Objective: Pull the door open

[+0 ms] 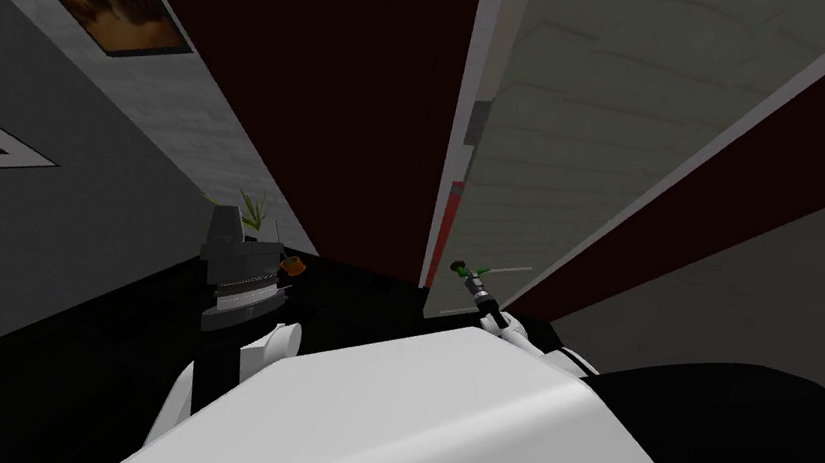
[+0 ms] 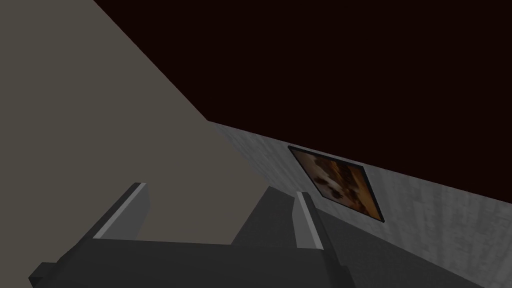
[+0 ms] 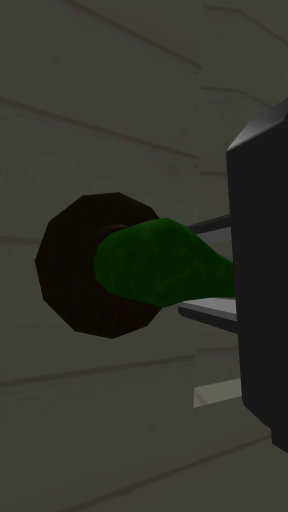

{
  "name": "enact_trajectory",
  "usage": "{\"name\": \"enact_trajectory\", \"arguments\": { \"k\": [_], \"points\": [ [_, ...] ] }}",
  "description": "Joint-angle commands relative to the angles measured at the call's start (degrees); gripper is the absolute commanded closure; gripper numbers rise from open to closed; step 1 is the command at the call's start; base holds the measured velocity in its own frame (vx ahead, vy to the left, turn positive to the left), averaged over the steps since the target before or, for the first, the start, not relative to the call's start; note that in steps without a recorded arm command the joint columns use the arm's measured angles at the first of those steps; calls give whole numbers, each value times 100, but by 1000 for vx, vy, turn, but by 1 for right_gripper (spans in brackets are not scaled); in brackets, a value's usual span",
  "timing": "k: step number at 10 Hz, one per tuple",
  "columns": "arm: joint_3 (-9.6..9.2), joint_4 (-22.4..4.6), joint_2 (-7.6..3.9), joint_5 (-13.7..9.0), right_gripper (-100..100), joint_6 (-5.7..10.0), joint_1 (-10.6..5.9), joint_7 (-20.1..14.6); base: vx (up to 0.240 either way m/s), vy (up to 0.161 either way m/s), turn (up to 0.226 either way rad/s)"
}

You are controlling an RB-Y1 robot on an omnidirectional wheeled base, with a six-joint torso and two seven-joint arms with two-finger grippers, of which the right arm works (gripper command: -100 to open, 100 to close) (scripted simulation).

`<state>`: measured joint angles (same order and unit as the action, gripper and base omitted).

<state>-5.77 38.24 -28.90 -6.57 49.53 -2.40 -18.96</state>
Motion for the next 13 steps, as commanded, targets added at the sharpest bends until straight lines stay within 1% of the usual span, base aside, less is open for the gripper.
{"name": "enact_trajectory", "arguments": {
  "k": [1, 2, 3, 4, 5, 6, 7, 8, 9, 10, 11, 12, 13],
  "points": [
    [-105, 44, -96, 43, 100, 137, 78, -125, -251, -110, 101],
    [-66, 57, -51, 26, 100, 66, 68, -73, -113, -49, 31],
    [-157, 39, -134, 40, 100, 253, 186, -175, -117, -23, 174],
    [-178, 33, -164, 42, 100, 308, 215, -200, -168, -65, 116],
    [-224, 21, -230, 46, 100, 431, 280, -258, -191, -96, 125],
    [-249, 14, -265, 48, 100, 497, 314, -288, -170, -74, 102],
    [-299, 0, -337, 52, 100, 631, 385, -351, -173, -67, 137],
    [-324, -7, -372, 54, 100, 697, 420, -382, -157, -65, 92],
    [-371, -20, -440, 58, 100, 824, 487, -441, -144, -40, 98],
    [-371, -20, -440, 58, 100, 824, 487, -441, -98, -32, 43],
    [-445, -40, -547, 64, 100, 1022, 592, -534, -172, -78, 166],
    [-458, -44, -564, 65, 100, 1055, 609, -549, -166, -86, 118],
    [-449, -84, -529, 66, 100, 993, 548, -534, -56, -30, 21]
  ]
}}
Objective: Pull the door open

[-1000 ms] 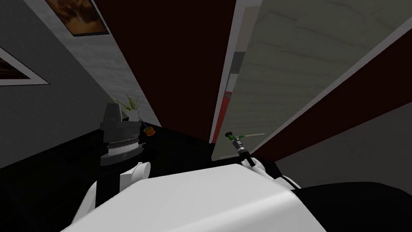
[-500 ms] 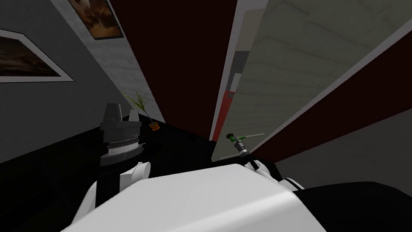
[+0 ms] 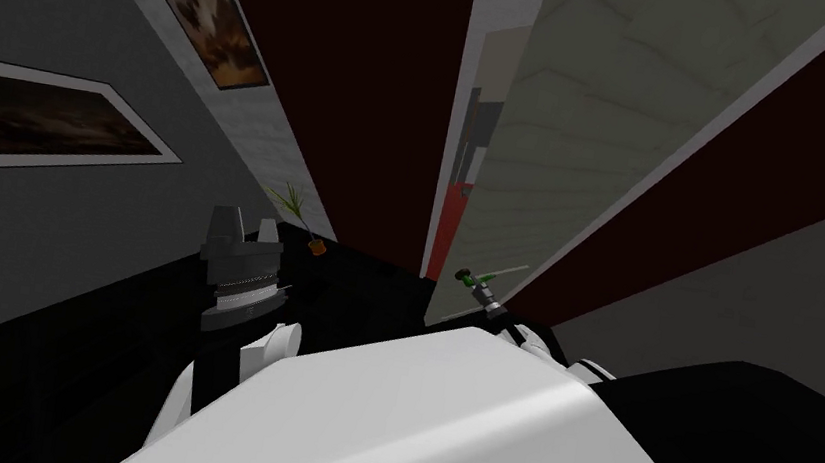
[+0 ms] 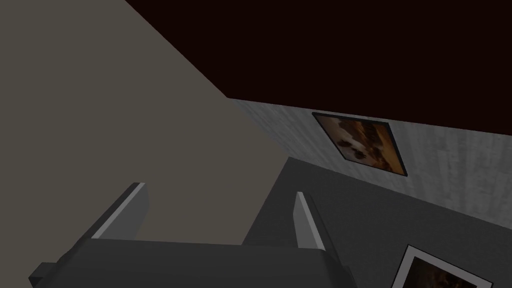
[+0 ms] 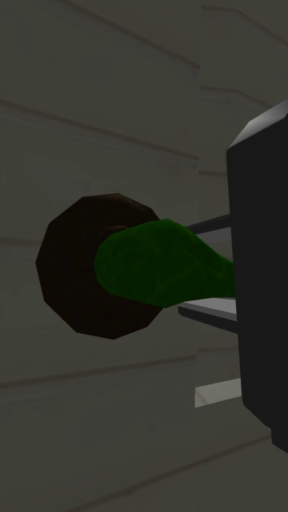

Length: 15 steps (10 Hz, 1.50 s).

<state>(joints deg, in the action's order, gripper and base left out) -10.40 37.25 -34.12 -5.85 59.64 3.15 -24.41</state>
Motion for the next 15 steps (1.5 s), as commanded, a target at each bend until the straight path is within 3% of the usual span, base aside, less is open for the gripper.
{"name": "enact_trajectory", "arguments": {
  "k": [1, 5, 7, 9, 10, 15],
  "points": [
    [-28, -61, -56, -13, 100, 168, 73, -37, -136, -64, 204],
    [-77, -170, -156, -35, 100, 468, 203, -103, -194, -96, 171],
    [-118, -262, -240, -54, 100, 719, 312, -158, -239, -82, 209],
    [-136, -303, -278, -63, 100, 833, 361, -183, -147, -87, 99],
    [-150, -275, -243, -50, 100, 770, 365, -174, -59, -37, 25],
    [-192, -400, -291, -69, 100, 975, 404, -210, -197, -84, 178]
  ]
}}
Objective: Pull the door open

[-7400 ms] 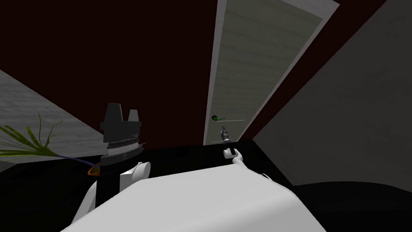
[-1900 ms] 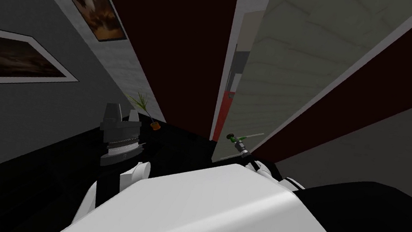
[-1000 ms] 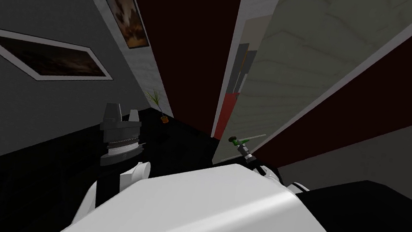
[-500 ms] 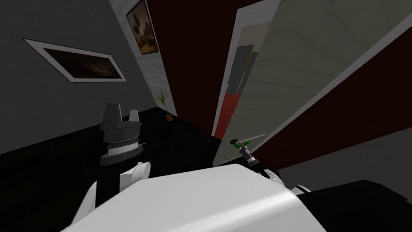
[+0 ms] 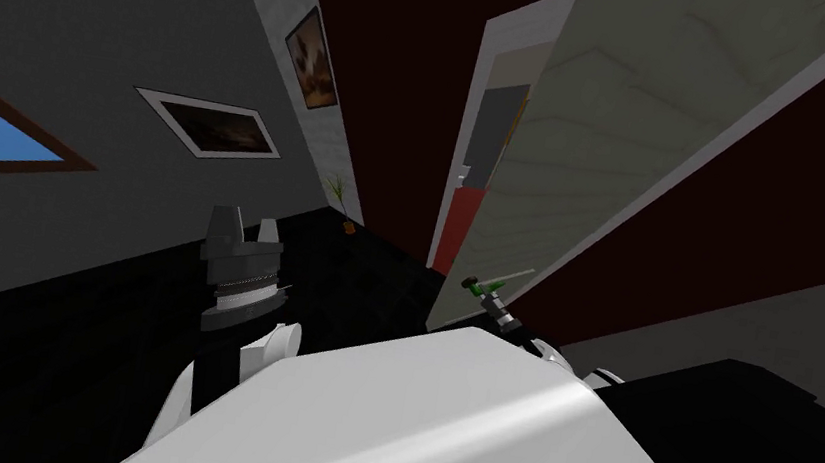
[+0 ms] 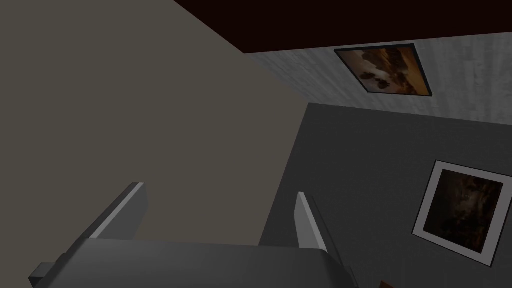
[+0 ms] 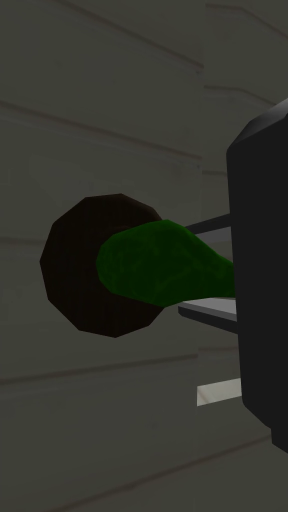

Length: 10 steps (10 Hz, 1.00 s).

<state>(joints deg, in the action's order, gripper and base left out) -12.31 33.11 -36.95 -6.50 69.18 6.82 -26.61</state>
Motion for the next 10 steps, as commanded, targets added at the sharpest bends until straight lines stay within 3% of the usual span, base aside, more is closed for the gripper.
{"name": "enact_trajectory", "arguments": {
  "k": [1, 4, 7, 8, 9, 10],
  "points": [
    [-6, -11, -20, -10, 100, 60, 42, 5, -184, -102, 194],
    [-23, -80, -53, -24, 100, 171, 56, -11, -202, -112, 186],
    [-35, -130, -76, -35, 100, 251, 66, -22, -200, -45, 120],
    [-36, -66, -64, -33, 100, 184, 80, -16, -65, -29, 20],
    [-31, -44, 31, 138, 100, 82, -34, -48, -117, -56, -69],
    [-31, -44, 31, 138, 100, 82, -34, -48, -141, -47, -10]
  ]
}}
